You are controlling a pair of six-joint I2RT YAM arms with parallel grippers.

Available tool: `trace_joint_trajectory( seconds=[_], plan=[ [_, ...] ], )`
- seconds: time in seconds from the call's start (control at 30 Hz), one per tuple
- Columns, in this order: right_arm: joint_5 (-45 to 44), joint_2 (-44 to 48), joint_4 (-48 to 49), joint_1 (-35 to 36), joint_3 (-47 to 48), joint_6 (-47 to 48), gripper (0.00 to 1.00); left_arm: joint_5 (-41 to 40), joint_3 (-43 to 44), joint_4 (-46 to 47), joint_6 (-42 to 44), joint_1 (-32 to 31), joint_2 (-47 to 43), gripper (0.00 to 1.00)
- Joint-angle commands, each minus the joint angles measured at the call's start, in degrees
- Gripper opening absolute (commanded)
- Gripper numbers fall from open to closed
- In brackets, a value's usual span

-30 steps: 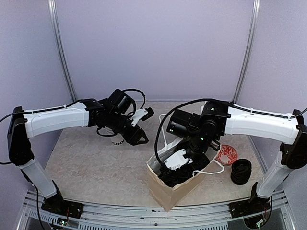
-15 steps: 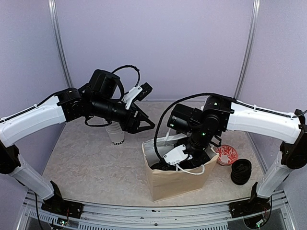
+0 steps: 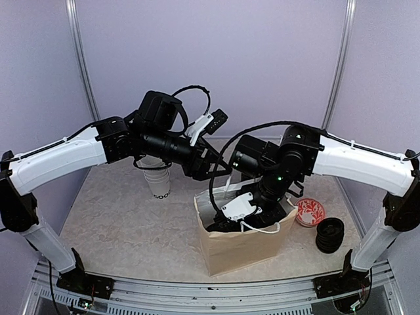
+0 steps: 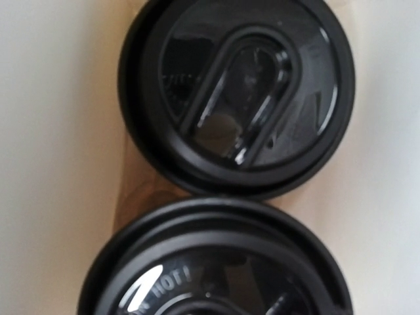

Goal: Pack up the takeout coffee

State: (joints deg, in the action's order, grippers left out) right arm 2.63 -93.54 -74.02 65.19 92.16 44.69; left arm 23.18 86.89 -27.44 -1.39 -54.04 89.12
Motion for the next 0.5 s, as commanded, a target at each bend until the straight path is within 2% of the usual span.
trace_joint_trajectory(
  seconds=[0.0,0.17,0.47],
  plan=[
    [-0.96,0.93,0.01,-0.23,1.91,-0.38,0.72,2.71,4.99,1.67,1.20,-0.23,5.73,0.62],
    [-1.62,1.98,-0.36,-0.24,1.56,-0.25,0.73,4.48,8.67,1.63,2.37,-0.10,10.21,0.50],
    [-0.74,3.42,-1.23,-0.24,4.37,1.12,0.77,7.57,11.05,2.46,2.53,0.73,11.94,0.04]
  ],
)
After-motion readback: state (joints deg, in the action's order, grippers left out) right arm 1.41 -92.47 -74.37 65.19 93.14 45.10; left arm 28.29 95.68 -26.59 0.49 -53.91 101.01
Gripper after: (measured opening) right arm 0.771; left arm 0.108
